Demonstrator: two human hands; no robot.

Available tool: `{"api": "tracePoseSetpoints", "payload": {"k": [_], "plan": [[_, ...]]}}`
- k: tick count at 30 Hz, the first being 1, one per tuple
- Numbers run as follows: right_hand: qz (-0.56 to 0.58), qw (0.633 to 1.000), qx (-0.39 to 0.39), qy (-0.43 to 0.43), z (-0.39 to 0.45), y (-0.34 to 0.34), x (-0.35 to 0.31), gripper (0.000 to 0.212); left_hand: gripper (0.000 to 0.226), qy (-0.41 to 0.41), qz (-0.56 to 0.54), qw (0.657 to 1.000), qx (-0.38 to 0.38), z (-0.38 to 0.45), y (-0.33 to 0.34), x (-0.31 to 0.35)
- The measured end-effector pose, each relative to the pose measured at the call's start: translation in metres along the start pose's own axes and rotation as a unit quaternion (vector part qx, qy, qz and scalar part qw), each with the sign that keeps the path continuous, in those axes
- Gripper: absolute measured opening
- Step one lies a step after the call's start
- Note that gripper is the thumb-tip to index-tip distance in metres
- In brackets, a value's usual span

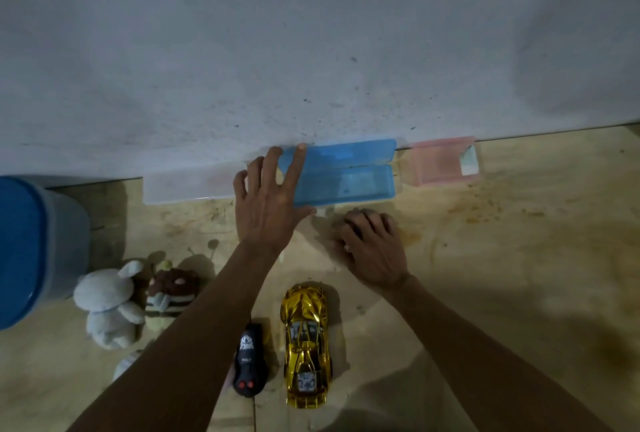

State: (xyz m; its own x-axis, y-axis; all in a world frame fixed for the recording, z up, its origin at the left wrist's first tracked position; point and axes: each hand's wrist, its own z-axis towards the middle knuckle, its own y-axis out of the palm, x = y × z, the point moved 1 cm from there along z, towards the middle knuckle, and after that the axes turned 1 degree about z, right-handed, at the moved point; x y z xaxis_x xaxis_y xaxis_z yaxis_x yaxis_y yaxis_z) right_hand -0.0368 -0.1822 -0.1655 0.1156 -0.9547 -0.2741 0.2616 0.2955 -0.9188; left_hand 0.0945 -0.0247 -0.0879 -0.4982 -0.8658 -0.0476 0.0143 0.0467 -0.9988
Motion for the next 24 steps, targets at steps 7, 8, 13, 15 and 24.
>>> {"api": "tracePoseSetpoints", "payload": {"k": [7,8,13,15,24], "plan": [[0.028,0.999,-0.025,-0.026,-0.0038,-0.0025,0.0057,0.034,0.112,0.003,0.002,1.000,0.003,-0.0008,0.0009,-0.0001],[0.030,0.999,-0.023,-0.029,-0.0042,-0.0015,0.0060,0.030,0.112,0.003,0.001,1.000,0.003,-0.0009,0.0012,-0.0001],[0.044,0.998,-0.025,0.023,0.0004,0.0038,0.0058,0.022,0.111,0.003,0.000,1.000,0.007,-0.0014,0.0023,0.0003],[0.045,0.998,-0.033,0.025,0.0017,0.0029,0.0055,0.025,0.110,0.004,-0.002,1.000,0.006,-0.0013,0.0023,0.0002],[0.112,0.992,-0.037,0.041,0.0024,-0.0044,0.0080,0.041,0.111,0.004,-0.004,1.000,0.009,-0.0013,0.0017,0.0003]]}}
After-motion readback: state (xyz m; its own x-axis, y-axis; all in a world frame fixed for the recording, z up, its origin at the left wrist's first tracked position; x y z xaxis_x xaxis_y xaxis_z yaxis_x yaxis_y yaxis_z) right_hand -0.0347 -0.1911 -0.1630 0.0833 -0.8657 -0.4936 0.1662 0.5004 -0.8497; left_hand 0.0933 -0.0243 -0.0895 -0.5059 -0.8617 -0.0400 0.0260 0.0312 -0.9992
